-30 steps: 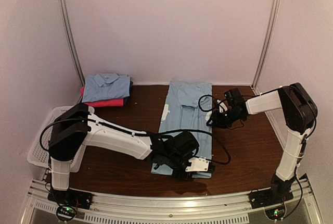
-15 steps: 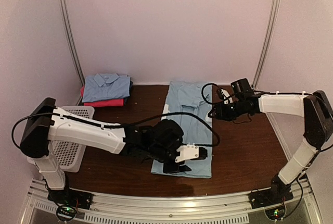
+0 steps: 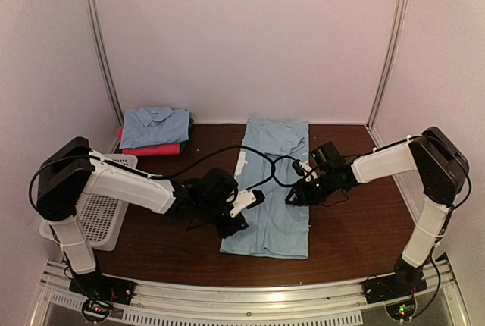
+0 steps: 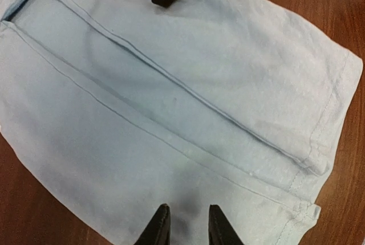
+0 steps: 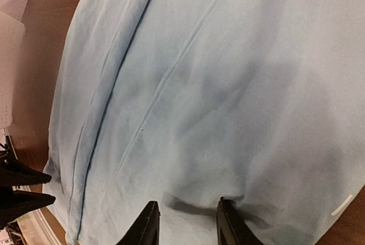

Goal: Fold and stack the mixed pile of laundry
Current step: Rotate the rectangle-folded T-shirt at the center of the board, then pick up the rectangle-folded T-shirt from the center of the board.

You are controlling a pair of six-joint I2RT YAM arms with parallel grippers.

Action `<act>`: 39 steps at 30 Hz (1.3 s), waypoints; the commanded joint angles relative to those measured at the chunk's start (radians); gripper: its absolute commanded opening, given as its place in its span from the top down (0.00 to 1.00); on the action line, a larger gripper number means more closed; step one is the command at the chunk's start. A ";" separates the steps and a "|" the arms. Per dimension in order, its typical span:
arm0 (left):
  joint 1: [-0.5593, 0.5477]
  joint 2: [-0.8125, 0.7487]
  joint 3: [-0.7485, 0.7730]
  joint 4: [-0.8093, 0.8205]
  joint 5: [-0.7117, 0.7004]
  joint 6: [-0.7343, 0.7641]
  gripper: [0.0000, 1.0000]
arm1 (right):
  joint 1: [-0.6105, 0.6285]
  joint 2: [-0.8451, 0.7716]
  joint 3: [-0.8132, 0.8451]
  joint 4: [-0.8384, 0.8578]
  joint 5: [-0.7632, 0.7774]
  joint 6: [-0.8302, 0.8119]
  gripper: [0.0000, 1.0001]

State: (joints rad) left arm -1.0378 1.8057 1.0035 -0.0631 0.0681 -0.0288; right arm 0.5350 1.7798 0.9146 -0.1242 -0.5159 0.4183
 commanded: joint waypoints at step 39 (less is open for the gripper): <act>-0.024 -0.228 -0.394 0.219 0.153 -0.714 0.71 | 0.220 -0.550 -0.582 0.107 0.004 0.480 0.60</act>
State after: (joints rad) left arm -1.0805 1.5513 0.6033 0.0692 0.1806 -0.7353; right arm 0.7357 1.2087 0.3424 -0.0555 -0.5346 0.8661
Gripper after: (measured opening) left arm 0.295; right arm 0.402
